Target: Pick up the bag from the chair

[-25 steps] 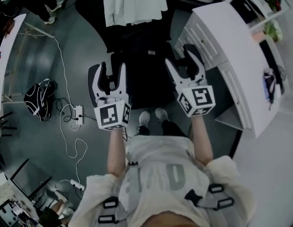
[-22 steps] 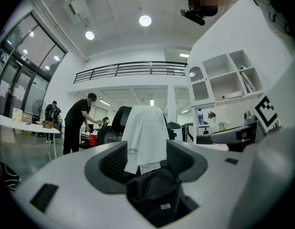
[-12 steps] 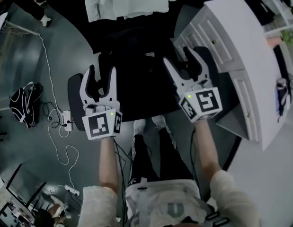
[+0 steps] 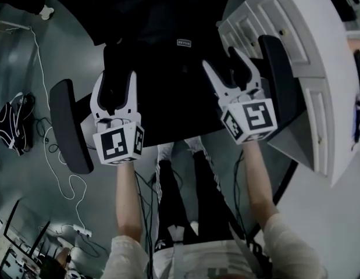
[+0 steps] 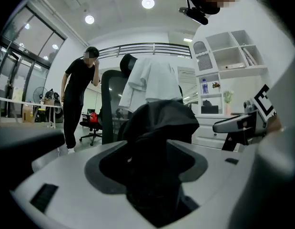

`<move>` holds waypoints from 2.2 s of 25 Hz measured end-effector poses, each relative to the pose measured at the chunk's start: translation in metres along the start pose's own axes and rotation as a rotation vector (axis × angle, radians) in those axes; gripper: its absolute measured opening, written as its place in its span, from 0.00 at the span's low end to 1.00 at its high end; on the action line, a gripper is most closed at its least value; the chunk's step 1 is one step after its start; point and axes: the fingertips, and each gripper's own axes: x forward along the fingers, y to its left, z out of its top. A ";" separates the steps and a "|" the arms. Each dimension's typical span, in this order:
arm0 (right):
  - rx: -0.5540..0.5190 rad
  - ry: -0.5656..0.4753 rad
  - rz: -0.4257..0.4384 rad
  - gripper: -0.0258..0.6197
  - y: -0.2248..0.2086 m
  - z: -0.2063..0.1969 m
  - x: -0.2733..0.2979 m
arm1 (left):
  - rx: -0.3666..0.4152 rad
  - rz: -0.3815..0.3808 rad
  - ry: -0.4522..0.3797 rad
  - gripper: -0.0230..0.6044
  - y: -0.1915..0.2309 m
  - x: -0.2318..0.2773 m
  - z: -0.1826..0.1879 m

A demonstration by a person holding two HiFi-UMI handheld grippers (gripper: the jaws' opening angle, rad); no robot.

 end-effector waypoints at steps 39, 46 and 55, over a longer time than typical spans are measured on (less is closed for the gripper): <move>0.256 0.410 0.161 0.59 -0.080 -0.162 0.148 | -0.172 -0.053 0.417 0.61 0.077 0.149 -0.182; 0.217 0.388 0.217 0.57 -0.073 -0.166 0.155 | -0.132 -0.051 0.441 0.60 0.077 0.159 -0.185; 0.185 0.398 0.160 0.31 -0.067 -0.160 0.153 | 0.038 -0.066 0.440 0.17 0.059 0.149 -0.172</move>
